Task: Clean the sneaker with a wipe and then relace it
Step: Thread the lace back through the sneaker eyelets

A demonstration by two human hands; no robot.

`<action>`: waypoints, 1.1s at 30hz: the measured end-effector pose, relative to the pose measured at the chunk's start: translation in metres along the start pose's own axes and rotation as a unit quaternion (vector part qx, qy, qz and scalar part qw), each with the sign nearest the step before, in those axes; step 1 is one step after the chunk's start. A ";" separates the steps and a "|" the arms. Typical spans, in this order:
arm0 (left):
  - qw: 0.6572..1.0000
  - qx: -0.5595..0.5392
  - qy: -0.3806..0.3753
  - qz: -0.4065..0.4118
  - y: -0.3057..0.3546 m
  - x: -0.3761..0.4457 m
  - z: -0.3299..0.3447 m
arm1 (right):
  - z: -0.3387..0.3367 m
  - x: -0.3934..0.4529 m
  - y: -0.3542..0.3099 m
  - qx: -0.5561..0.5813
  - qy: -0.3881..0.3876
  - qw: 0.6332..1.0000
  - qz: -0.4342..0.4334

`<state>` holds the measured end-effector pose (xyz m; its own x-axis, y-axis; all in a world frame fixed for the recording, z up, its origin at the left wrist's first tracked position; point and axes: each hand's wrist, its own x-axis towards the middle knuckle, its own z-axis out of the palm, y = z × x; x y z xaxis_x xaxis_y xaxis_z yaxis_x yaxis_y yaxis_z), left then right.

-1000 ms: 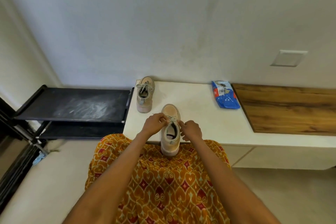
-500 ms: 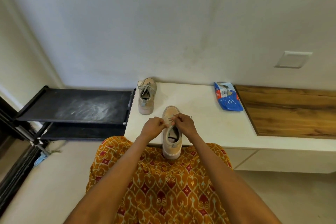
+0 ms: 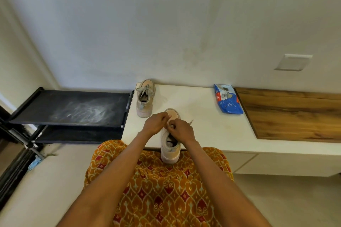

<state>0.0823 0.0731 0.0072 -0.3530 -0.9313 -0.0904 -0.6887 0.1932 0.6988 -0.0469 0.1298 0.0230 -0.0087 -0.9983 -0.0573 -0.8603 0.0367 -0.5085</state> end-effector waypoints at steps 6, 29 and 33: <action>0.990 -0.029 -0.096 -0.098 -0.024 -0.011 -0.020 | 0.003 0.010 0.006 0.077 -0.007 0.997 0.032; 0.982 -0.154 -0.094 -0.058 0.005 -0.005 -0.007 | -0.035 0.011 0.029 0.151 -0.101 0.982 -0.057; 0.960 -0.213 -0.140 -0.118 0.016 -0.010 -0.011 | -0.030 0.011 0.026 0.070 -0.048 0.993 -0.083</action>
<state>0.0819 0.0816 0.0269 -0.4168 -0.8024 -0.4271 -0.4698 -0.2121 0.8569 -0.0847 0.1188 0.0351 0.1815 -0.9825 -0.0410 -0.7666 -0.1153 -0.6317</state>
